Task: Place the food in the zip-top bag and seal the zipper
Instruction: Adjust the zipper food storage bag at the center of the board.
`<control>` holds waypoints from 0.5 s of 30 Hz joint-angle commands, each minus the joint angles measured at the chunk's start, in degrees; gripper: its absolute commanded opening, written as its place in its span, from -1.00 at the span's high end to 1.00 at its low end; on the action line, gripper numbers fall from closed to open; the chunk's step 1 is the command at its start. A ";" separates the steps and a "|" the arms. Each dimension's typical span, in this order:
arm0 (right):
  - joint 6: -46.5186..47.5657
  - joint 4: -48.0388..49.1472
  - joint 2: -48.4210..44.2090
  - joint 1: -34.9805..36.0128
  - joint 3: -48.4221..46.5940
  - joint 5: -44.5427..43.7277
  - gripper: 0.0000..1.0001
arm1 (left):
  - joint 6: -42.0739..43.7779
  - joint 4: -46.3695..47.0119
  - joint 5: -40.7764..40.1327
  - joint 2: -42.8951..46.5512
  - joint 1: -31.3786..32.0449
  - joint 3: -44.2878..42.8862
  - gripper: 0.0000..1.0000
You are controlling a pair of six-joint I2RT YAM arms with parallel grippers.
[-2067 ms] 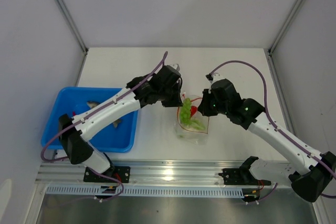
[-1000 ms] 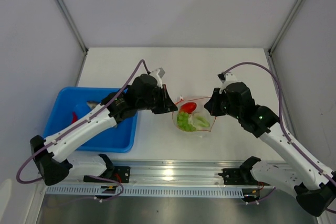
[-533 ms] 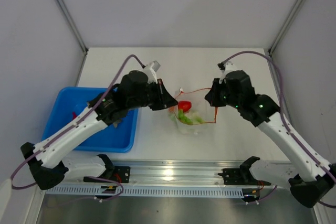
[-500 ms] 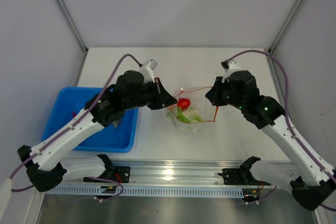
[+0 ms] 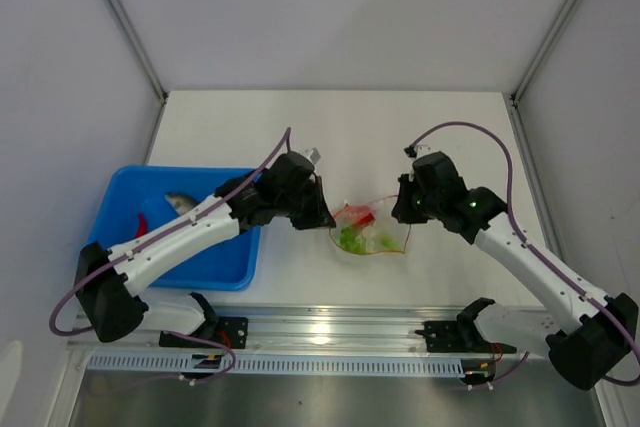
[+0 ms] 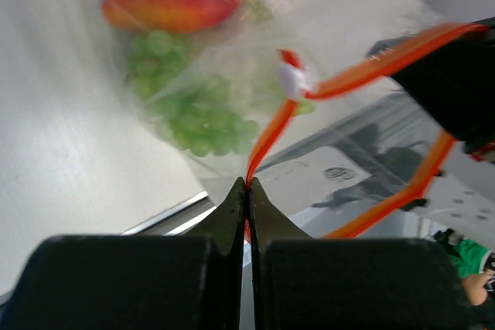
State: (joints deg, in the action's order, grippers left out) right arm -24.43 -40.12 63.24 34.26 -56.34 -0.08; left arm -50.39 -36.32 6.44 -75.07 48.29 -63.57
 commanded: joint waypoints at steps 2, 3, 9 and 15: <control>1.66 -1.27 -4.61 -0.42 -11.94 -1.68 1.00 | 1.44 -0.77 1.03 5.54 -0.39 -12.01 0.99; 0.88 -2.15 -5.06 -0.34 -12.82 -0.72 1.00 | 1.44 -0.95 1.03 5.98 -0.39 -12.89 0.99; -3.08 2.06 -8.05 0.02 -4.41 2.36 1.00 | -0.67 2.73 2.96 5.99 -1.18 -3.59 0.99; -3.70 4.26 -3.66 0.02 2.72 3.07 1.00 | -3.05 6.97 5.09 4.05 -2.15 5.83 0.99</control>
State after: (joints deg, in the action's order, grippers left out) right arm -27.09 -37.58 58.00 34.28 -54.89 2.42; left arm -51.99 -30.17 10.48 -70.81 46.68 -59.22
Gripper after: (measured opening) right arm 0.002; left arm 0.005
